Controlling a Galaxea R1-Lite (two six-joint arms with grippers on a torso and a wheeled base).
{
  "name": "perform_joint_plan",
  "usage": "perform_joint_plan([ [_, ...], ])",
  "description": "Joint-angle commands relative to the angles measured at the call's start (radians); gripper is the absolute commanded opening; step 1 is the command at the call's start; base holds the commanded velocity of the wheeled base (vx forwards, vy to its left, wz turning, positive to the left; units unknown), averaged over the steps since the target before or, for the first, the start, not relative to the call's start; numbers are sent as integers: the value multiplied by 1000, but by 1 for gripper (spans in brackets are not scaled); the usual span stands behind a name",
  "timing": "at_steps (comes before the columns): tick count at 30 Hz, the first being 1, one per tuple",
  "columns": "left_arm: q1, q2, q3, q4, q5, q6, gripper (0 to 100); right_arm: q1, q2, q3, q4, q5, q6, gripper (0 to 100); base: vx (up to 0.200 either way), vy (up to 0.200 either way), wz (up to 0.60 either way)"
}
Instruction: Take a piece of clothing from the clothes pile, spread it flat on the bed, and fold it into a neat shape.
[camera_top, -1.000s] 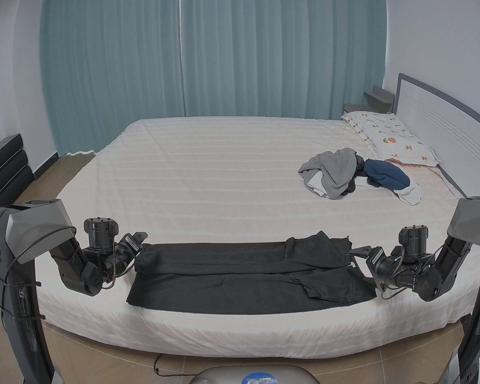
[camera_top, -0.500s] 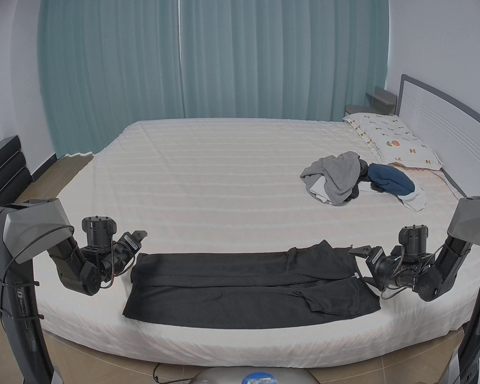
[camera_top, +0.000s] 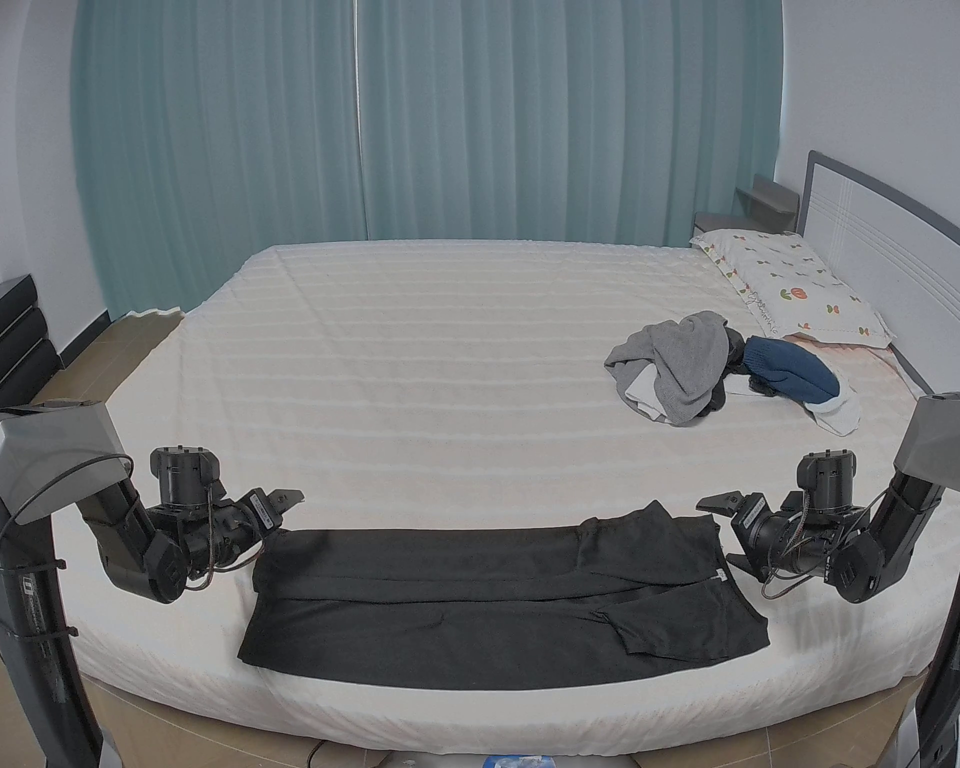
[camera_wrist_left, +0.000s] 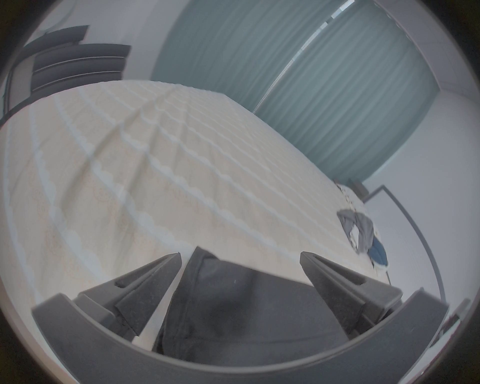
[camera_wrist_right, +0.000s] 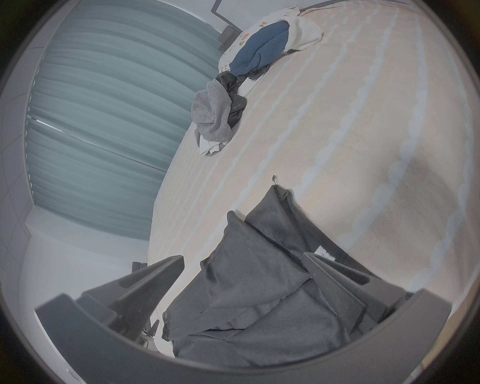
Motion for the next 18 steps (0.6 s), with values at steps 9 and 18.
perform_joint_plan([
  [9, 13, -35, 61, 163, -81, 142, 100, -3, 6, 0, 0, 1, 0, 100, 0, 0, 0],
  [18, 7, -13, 78, 164, -106, 211, 100, 0, 4, 0, 0, 1, 0, 100, 0, 0, 0],
])
